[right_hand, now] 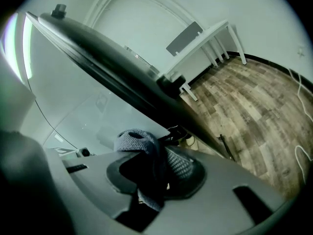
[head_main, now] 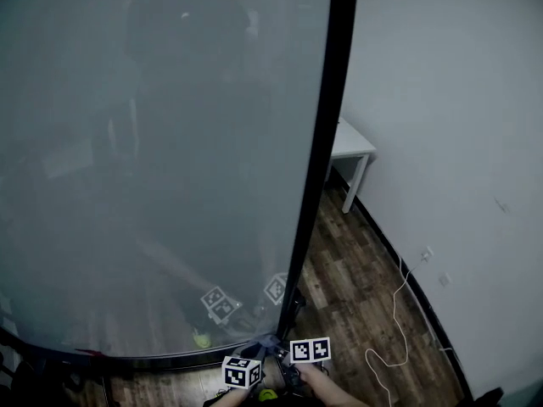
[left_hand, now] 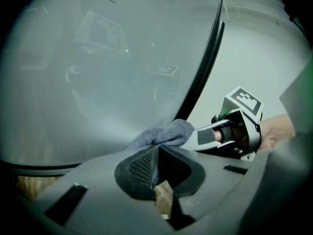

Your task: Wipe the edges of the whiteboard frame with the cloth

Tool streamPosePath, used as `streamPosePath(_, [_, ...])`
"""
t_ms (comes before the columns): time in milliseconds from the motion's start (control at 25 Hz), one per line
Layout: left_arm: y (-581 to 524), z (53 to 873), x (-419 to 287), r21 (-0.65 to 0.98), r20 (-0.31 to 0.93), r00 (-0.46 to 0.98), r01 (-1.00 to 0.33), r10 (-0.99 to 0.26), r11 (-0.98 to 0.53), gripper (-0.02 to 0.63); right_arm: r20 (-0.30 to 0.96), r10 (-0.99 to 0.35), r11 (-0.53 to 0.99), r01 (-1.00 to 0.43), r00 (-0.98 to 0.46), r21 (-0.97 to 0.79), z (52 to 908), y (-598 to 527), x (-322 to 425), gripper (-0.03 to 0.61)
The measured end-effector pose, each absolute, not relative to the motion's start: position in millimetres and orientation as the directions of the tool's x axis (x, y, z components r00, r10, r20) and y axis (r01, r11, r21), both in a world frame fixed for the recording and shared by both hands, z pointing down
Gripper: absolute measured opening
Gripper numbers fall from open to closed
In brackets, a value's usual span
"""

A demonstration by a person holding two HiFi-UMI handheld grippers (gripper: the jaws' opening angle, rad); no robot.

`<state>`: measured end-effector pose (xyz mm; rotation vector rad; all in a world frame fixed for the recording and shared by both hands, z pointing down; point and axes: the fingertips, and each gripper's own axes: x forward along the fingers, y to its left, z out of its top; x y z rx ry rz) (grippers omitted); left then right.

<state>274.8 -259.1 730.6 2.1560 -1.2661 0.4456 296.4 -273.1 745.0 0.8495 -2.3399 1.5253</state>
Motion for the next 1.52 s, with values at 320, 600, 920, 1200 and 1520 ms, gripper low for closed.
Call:
streamPosePath(320, [-264.1, 735.2, 290.5, 0.333, 0.558, 0.529, -0.849, -0.64, -0.411, 0.02, 0.483, -0.374, 0.274, -0.592, -0.792, -0.758, 748.6, -278.8, 312.3, 0.083])
streamPosePath(600, [-269.6, 734.8, 302.9, 0.342, 0.551, 0.542, -0.84, -0.634, -0.421, 0.02, 0.485, -0.397, 0.259, -0.603, -0.779, -0.755, 747.2, -283.1, 324.8, 0.083])
streamPosePath(920, [-270.7, 735.2, 312.6, 0.339, 0.542, 0.546, -0.838, -0.639, -0.429, 0.02, 0.487, -0.409, 0.266, -0.612, -0.772, -0.745, 746.3, -283.9, 334.5, 0.083])
streamPosePath(1200, [-261.1, 728.9, 313.4, 0.288, 0.509, 0.552, -0.832, -0.66, -0.475, 0.02, 0.467, -0.444, 0.257, -0.608, -0.765, -0.752, 740.4, -271.2, 335.4, 0.083])
streamPosePath(1520, [-227.7, 727.8, 316.0, 0.28, 0.502, 0.588, -0.804, -0.634, -0.525, 0.02, 0.459, -0.457, 0.245, -0.604, -0.762, -0.758, 737.7, -233.2, 337.2, 0.083])
